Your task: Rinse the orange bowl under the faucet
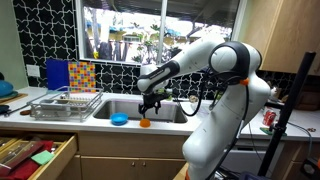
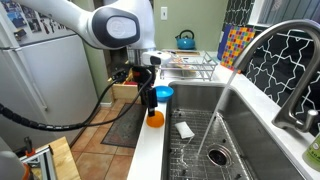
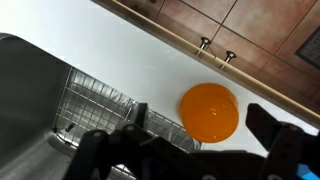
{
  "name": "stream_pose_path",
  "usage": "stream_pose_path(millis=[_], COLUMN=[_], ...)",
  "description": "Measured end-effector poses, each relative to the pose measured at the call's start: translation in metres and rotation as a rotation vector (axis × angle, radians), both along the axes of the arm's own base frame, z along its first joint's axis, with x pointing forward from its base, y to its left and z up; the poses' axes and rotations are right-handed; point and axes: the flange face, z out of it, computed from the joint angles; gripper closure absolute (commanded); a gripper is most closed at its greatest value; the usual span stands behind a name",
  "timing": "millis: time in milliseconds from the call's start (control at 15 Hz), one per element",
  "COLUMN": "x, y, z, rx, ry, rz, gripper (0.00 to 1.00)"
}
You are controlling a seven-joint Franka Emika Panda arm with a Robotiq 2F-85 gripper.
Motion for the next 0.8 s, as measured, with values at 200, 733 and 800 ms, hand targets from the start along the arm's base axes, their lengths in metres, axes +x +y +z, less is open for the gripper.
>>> stream_pose_path(millis=[200,733,800], x=[-0.006,-0.009,-0.008], y=[0.002,-0.002,-0.002], z=[-0.014,-0.035,-0.037], rx=[0.02,0.023,0.023], ry=[0.023,-0.057,-0.069], rz=[0.016,0.016,0.016], gripper=[0.0,0.0,0.0])
